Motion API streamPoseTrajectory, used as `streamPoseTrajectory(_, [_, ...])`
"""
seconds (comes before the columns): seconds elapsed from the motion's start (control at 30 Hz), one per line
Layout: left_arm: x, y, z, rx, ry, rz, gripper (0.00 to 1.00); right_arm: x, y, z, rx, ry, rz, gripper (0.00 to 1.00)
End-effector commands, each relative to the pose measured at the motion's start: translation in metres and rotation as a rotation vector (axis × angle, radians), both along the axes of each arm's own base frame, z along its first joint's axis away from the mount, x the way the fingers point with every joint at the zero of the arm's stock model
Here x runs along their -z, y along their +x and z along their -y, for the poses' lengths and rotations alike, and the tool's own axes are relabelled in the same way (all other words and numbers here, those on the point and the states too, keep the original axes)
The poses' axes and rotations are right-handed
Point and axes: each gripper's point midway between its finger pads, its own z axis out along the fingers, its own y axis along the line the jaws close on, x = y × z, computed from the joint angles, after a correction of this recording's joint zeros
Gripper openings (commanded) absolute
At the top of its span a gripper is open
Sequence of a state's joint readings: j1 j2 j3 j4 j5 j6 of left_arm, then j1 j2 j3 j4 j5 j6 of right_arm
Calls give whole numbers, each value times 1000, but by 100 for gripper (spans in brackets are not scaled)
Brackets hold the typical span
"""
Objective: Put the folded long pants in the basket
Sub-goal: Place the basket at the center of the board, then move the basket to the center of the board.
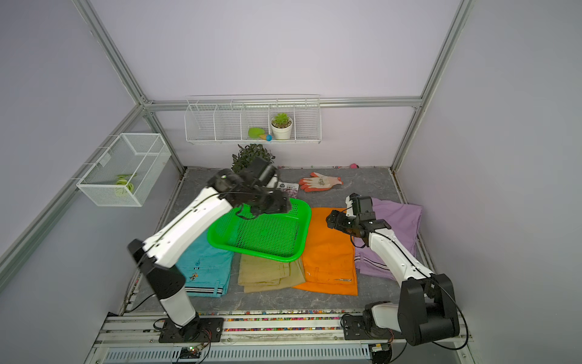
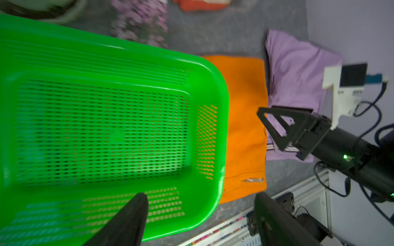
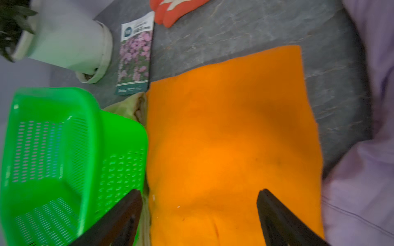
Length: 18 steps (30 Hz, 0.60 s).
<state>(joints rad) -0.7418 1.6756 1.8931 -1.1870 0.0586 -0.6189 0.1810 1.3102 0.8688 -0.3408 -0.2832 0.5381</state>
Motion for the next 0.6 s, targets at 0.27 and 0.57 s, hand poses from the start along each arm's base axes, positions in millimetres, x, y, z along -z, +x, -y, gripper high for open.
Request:
streamPoseTrajectory(0.27, [46,12,-202,-448,-61,48,82,-1,-28,-96,-140,-15,-123,80])
streamPoseTrajectory(0.57, [54,-2,-222,-462,15,63,82,34,-23,-104,-160,-274,-209,58])
